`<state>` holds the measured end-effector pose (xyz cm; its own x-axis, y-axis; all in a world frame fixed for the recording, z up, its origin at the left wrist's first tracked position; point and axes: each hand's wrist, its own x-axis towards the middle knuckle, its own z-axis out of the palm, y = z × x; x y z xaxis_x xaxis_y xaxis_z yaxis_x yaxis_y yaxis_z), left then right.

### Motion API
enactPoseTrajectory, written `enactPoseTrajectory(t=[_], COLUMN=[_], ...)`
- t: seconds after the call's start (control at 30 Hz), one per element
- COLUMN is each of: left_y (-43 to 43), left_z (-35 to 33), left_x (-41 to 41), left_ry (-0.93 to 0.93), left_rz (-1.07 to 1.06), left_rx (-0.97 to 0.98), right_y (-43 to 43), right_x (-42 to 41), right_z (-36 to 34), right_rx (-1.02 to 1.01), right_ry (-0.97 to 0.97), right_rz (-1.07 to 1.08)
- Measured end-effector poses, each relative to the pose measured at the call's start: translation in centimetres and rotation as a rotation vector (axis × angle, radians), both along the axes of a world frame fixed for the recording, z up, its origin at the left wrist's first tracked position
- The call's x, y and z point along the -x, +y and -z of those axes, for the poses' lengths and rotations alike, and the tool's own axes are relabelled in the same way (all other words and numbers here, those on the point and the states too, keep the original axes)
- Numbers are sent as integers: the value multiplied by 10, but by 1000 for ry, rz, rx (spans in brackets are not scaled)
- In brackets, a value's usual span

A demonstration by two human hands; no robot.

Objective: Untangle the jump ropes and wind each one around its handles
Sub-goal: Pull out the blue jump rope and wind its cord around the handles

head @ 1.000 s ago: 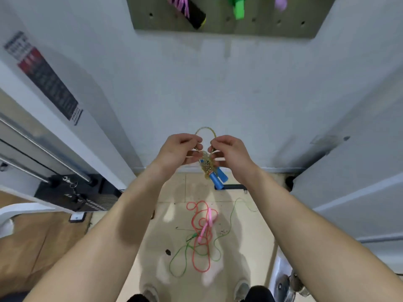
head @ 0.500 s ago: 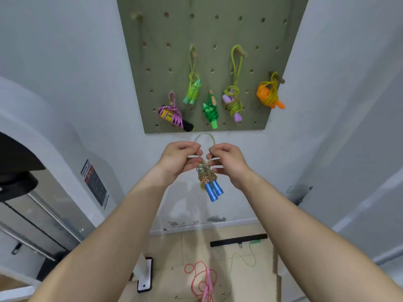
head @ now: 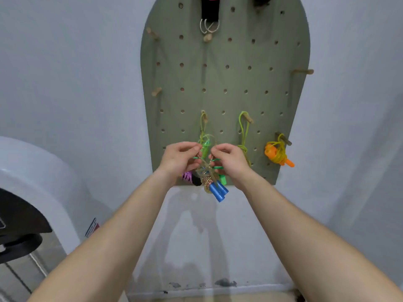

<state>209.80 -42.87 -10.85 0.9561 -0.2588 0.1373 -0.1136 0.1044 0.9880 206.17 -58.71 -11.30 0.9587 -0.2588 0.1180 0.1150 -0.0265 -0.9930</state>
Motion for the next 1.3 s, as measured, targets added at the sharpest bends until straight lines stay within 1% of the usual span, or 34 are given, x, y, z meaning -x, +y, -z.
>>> enactPoseTrajectory(t=[0.1, 0.2, 0.33, 0.47, 0.57, 0.73, 0.93, 1.0, 1.07, 1.17, 1.23, 1.3], left_y=[13, 29, 48, 65, 73, 73, 66, 64, 66, 74, 79, 84], left_z=[-27, -56, -81, -89, -87, -82, -79, -79, -78, -78, -76, -74], left_x=[-20, -48, -86, -123, -151, -191, -207, -204, -198, -180, -165, -149], left_ry=[-65, -142, -168, -145, -90, -57, -74, -82, -102, -188, -229, -248], left_rz=[-139, -280, -432, -523, -544, -560, -567, -559, -577, -627, -612, -572], left_rx=[43, 62, 93, 113, 125, 60, -77, -109, -181, -410, -592, -758], right_y=[11, 27, 52, 74, 85, 92, 92, 90, 86, 79, 74, 67], right_x=[-33, -68, -113, -152, -180, -213, -225, -221, -215, -201, -186, -168], right_z=[-29, -59, -89, -102, -100, -91, -82, -83, -84, -87, -90, -93], right_rx=[9, 14, 26, 39, 25, -6, 64, 132, 221, 342, 443, 586], right_ry=[-69, -132, -164, -149, -104, -66, -70, -85, -102, -112, -122, -121], right_rz=[-82, -120, -145, -166, -138, -105, -113, -86, -51, -18, -1, 16])
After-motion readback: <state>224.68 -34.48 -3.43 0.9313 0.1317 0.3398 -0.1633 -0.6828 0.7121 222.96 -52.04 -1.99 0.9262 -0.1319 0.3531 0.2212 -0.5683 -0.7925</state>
